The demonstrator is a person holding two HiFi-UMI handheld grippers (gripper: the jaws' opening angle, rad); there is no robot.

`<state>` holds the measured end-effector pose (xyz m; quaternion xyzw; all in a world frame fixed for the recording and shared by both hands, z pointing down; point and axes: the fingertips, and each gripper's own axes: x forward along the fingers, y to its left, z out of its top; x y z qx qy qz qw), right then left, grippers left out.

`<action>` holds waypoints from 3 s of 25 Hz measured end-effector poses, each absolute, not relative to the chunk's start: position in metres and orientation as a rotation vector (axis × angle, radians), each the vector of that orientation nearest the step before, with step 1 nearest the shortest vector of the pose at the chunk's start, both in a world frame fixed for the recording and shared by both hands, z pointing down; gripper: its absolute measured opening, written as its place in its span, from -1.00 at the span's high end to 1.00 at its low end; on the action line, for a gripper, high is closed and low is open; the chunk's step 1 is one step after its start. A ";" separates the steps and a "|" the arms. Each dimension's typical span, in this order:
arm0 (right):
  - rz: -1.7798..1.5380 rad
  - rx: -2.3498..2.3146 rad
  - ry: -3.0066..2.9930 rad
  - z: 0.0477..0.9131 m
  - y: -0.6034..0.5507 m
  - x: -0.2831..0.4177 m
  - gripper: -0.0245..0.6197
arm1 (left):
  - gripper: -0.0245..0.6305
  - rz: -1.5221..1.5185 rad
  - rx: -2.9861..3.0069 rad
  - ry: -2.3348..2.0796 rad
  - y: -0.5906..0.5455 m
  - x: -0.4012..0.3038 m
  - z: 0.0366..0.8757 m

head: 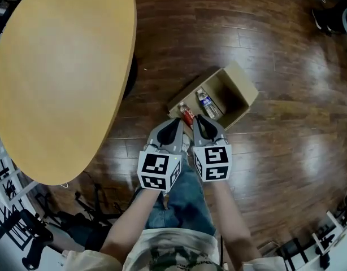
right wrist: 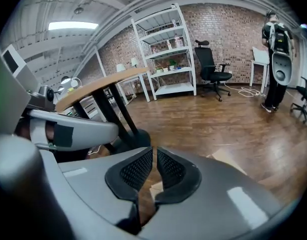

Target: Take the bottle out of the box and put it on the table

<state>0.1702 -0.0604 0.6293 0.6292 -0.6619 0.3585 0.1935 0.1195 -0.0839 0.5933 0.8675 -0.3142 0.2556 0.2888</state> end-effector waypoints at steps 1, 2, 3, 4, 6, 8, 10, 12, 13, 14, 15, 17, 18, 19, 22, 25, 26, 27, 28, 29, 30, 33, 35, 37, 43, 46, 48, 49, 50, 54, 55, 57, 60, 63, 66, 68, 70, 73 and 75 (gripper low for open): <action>1.020 1.761 -1.852 0.642 -0.061 0.173 0.84 | 0.93 0.689 2.312 -0.823 -0.083 0.123 0.606; 1.032 1.756 -1.852 0.654 -0.062 0.175 0.84 | 0.93 0.700 2.309 -0.809 -0.081 0.125 0.619; 1.041 1.748 -1.853 0.667 -0.063 0.177 0.83 | 0.93 0.716 2.307 -0.796 -0.079 0.126 0.634; 1.048 1.736 -1.853 0.682 -0.063 0.179 0.83 | 0.93 0.737 2.306 -0.784 -0.077 0.127 0.649; 1.059 1.706 -1.853 0.712 -0.063 0.181 0.82 | 0.93 0.776 2.297 -0.765 -0.074 0.130 0.680; 1.073 1.682 -1.850 0.742 -0.064 0.182 0.81 | 0.93 0.791 2.274 -0.764 -0.073 0.132 0.710; 1.093 1.656 -1.840 0.771 -0.060 0.179 0.80 | 0.93 0.796 2.248 -0.759 -0.069 0.132 0.737; 1.111 1.640 -1.829 0.797 -0.054 0.175 0.79 | 0.93 0.811 2.240 -0.727 -0.063 0.133 0.763; 1.117 1.638 -1.825 0.809 -0.053 0.175 0.79 | 0.93 0.821 2.242 -0.706 -0.060 0.134 0.777; 1.123 1.637 -1.823 0.822 -0.051 0.174 0.79 | 0.93 0.829 2.245 -0.688 -0.058 0.135 0.790; 1.134 1.634 -1.820 0.836 -0.049 0.173 0.79 | 0.93 0.834 2.248 -0.676 -0.056 0.135 0.803; 1.165 1.615 -1.809 0.868 -0.043 0.171 0.79 | 0.93 0.843 2.247 -0.667 -0.055 0.135 0.826; 1.179 1.601 -1.799 0.885 -0.040 0.171 0.78 | 0.93 0.847 2.245 -0.662 -0.054 0.135 0.837; 1.190 1.586 -1.787 0.902 -0.036 0.171 0.77 | 0.93 0.851 2.241 -0.653 -0.053 0.135 0.849; 1.221 1.562 -1.762 0.944 -0.028 0.170 0.76 | 0.93 0.863 2.223 -0.623 -0.047 0.132 0.881; 1.225 1.531 -1.766 0.978 -0.026 0.163 0.74 | 0.93 0.882 2.220 -0.616 -0.042 0.124 0.906; 1.219 1.511 -1.772 0.989 -0.025 0.160 0.71 | 0.93 0.887 2.217 -0.615 -0.040 0.122 0.914; 1.210 1.489 -1.779 1.000 -0.025 0.157 0.69 | 0.93 0.890 2.211 -0.612 -0.037 0.120 0.921; 1.197 1.465 -1.786 1.011 -0.025 0.155 0.67 | 0.93 0.893 2.204 -0.604 -0.035 0.119 0.929; 1.181 1.441 -1.789 1.022 -0.025 0.153 0.65 | 0.93 0.893 2.201 -0.593 -0.033 0.118 0.935; 1.164 1.419 -1.791 1.033 -0.024 0.152 0.64 | 0.93 0.893 2.204 -0.580 -0.031 0.118 0.940; 1.150 1.362 -1.792 1.065 -0.021 0.149 0.61 | 0.93 0.886 2.235 -0.541 -0.027 0.120 0.949; 1.170 1.308 -1.789 1.086 -0.014 0.143 0.48 | 0.93 0.888 2.241 -0.516 -0.023 0.121 0.954; 1.177 1.263 -1.776 1.105 -0.011 0.140 0.46 | 0.93 0.896 2.247 -0.497 -0.022 0.121 0.961; 1.224 1.192 -1.722 1.153 -0.004 0.132 0.25 | 0.93 0.913 2.228 -0.467 -0.016 0.114 0.975; 1.239 1.141 -1.676 1.174 0.003 0.129 0.11 | 0.93 0.920 2.224 -0.445 -0.012 0.111 0.977; 1.205 1.135 -1.653 1.183 0.004 0.129 0.11 | 0.93 0.914 2.212 -0.448 -0.011 0.107 0.979; 1.186 1.135 -1.643 1.187 0.003 0.130 0.11 | 0.93 0.914 2.205 -0.451 -0.011 0.105 0.980; 1.173 1.130 -1.636 1.192 0.003 0.130 0.12 | 0.93 0.916 2.200 -0.453 -0.011 0.102 0.982; 1.185 1.052 -1.619 1.210 0.002 0.120 -0.02 | 0.93 0.923 2.194 -0.465 -0.013 0.096 0.988; 1.190 1.030 -1.615 1.213 0.002 0.117 -0.04 | 0.93 0.924 2.191 -0.470 -0.013 0.094 0.990; 1.206 1.002 -1.606 1.218 0.004 0.113 -0.06 | 0.93 0.932 2.182 -0.474 -0.014 0.091 0.993; 1.216 1.012 -1.601 1.218 0.004 0.114 -0.03 | 0.93 0.935 2.181 -0.483 -0.017 0.086 0.994; 1.192 1.077 -1.586 1.210 0.006 0.119 0.00 | 0.93 0.936 2.181 -0.496 -0.015 0.078 0.994; 1.167 1.161 -1.582 1.193 0.007 0.129 0.00 | 0.93 0.954 2.172 -0.498 -0.015 0.074 0.985; 1.165 1.229 -1.580 1.178 0.007 0.138 0.00 | 0.93 0.963 2.169 -0.504 -0.016 0.072 0.977; 1.171 1.305 -1.572 1.159 0.008 0.148 0.00 | 0.93 0.965 2.165 -0.501 -0.014 0.072 0.964; 1.191 1.373 -1.556 1.129 0.007 0.161 0.00 | 0.93 0.969 2.166 -0.490 -0.013 0.076 0.940; 1.198 1.392 -1.552 1.110 0.007 0.166 0.01 | 0.93 0.963 2.177 -0.490 -0.017 0.080 0.923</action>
